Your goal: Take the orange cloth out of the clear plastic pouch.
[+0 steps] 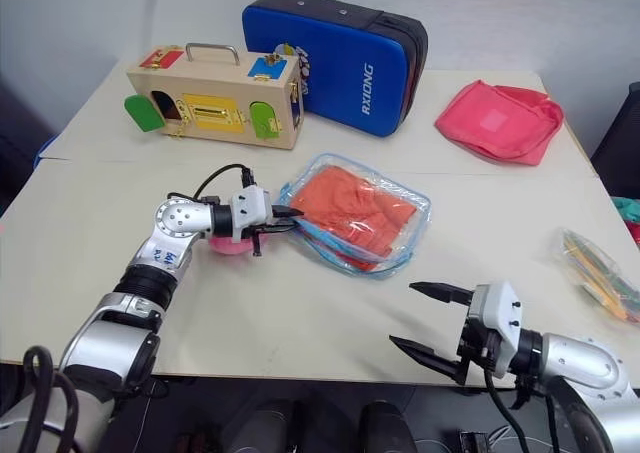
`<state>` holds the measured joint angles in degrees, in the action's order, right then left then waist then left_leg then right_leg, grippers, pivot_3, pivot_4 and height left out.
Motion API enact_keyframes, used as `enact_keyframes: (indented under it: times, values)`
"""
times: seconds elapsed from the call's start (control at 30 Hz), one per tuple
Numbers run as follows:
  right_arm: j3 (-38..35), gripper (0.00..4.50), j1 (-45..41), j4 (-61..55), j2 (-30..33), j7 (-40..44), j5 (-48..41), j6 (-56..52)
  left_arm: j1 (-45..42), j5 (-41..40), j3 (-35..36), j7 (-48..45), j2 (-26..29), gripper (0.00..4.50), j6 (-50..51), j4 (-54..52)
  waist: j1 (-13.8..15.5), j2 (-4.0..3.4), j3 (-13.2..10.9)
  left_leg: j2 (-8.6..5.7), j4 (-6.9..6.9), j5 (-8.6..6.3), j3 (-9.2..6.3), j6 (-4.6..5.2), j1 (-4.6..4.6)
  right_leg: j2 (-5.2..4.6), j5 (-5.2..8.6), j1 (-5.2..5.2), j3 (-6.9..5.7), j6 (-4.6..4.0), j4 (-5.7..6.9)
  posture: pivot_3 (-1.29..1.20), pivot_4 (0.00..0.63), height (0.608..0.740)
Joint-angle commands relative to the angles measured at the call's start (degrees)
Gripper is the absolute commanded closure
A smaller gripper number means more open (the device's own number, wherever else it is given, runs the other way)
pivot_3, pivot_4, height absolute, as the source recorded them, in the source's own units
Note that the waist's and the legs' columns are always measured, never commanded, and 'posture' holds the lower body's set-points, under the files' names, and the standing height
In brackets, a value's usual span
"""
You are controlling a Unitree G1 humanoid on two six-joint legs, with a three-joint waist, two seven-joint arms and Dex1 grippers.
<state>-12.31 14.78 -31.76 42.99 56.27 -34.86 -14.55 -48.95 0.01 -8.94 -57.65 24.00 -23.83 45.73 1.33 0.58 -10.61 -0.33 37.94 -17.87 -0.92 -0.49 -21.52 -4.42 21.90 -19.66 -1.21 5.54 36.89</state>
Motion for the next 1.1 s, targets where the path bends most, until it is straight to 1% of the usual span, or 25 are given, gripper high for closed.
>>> enact_keyframes:
  times: [0.03,0.13,0.23,0.37,0.5,0.6,0.7,0.8,0.87,0.97,1.1]
  values:
    - [5.0,0.00,-4.3,-5.7,-0.3,-5.0,-1.4,-6.8,1.3,-3.8,0.9,-1.9,-1.8,4.48,6.4,-6.1,-0.1,0.00,0.0,0.00,0.01,0.00,0.00,0.00,0.00,-0.01,0.00,-0.01,0.01,0.00,0.00,0.00,0.150,0.740]
    - [12.3,0.00,-11.9,-7.8,-2.5,-10.6,-1.2,-14.5,3.7,-6.3,0.9,-1.7,-2.9,4.48,16.9,-15.1,-0.3,0.00,0.0,0.01,0.02,0.01,-0.04,-0.02,-0.03,-0.01,0.00,-0.03,0.02,0.00,-0.01,0.00,0.150,0.740]
    - [19.7,0.00,-20.9,-4.3,-7.1,-17.2,5.5,-17.9,6.6,-8.0,0.7,1.0,-3.9,4.48,30.9,-26.6,-0.5,0.00,0.0,0.03,0.06,0.02,-0.08,-0.04,-0.09,0.00,0.00,-0.08,0.02,0.00,0.00,0.00,0.150,0.740]
    - [25.1,0.00,-28.2,2.4,-10.3,-21.9,14.5,-17.5,9.2,-9.2,-0.2,1.9,-3.7,4.48,40.7,-36.6,-0.4,0.00,0.0,0.00,0.06,0.02,-0.10,-0.05,-0.18,-0.01,0.00,-0.19,0.05,0.00,0.07,0.00,0.150,0.740]
    - [26.3,0.00,-32.8,8.5,-13.8,-26.4,20.7,-15.6,11.1,-9.5,-0.9,2.0,-3.1,4.48,44.1,-41.6,-0.3,0.00,0.0,-0.03,0.06,0.02,-0.09,-0.05,-0.26,-0.02,0.00,-0.26,0.06,-0.01,0.12,0.00,0.150,0.740]
    - [27.1,0.00,-34.4,11.1,-15.6,-28.9,24.5,-15.3,11.7,-9.3,-1.0,2.3,-2.8,4.48,44.6,-42.0,-0.4,-0.01,0.0,-0.03,0.26,0.04,-0.06,-0.07,-0.84,-0.01,0.00,-0.92,0.08,-0.01,0.46,0.00,0.150,0.740]
    - [27.3,0.00,-35.9,13.1,-17.8,-31.3,27.2,-15.6,11.7,-9.2,-1.0,2.6,-2.9,4.48,44.5,-41.8,-0.7,0.00,0.0,-0.04,0.26,0.05,-0.03,-0.07,-0.88,-0.01,0.00,-1.02,0.07,-0.01,0.56,0.00,0.150,0.740]
    - [29.1,0.60,-37.5,15.0,-18.1,-31.7,30.9,-14.5,11.5,-9.2,-1.1,2.9,-3.2,4.50,44.4,-41.3,-1.3,-0.01,0.0,-0.04,0.25,0.07,-0.01,-0.07,-0.88,-0.02,0.00,-1.02,0.08,-0.01,0.57,0.00,0.150,0.740]
    - [30.0,1.27,-37.9,15.5,-17.6,-30.7,32.3,-14.4,11.4,-9.2,-1.2,2.9,-3.3,4.50,44.2,-41.0,-1.4,-0.01,0.0,-0.04,0.24,0.07,-0.03,-0.07,-0.88,-0.01,0.00,-1.02,0.08,-0.01,0.58,0.00,0.150,0.740]
    - [30.3,1.27,-37.8,16.0,-17.6,-29.9,33.6,-14.7,11.4,-9.1,-1.3,2.9,-3.3,4.50,44.0,-40.8,-1.5,-0.01,0.0,-0.03,0.22,0.08,-0.03,-0.08,-0.88,-0.01,0.00,-1.06,0.08,-0.01,0.61,0.00,0.150,0.740]
    - [31.2,1.27,-37.6,16.0,-17.0,-26.5,33.6,-16.3,11.2,-9.0,-1.4,3.1,-3.5,4.50,43.7,-40.3,-1.5,-0.01,0.0,-0.03,0.22,0.08,-0.02,-0.08,-0.88,-0.01,0.00,-1.05,0.08,-0.01,0.62,0.00,0.150,0.740]
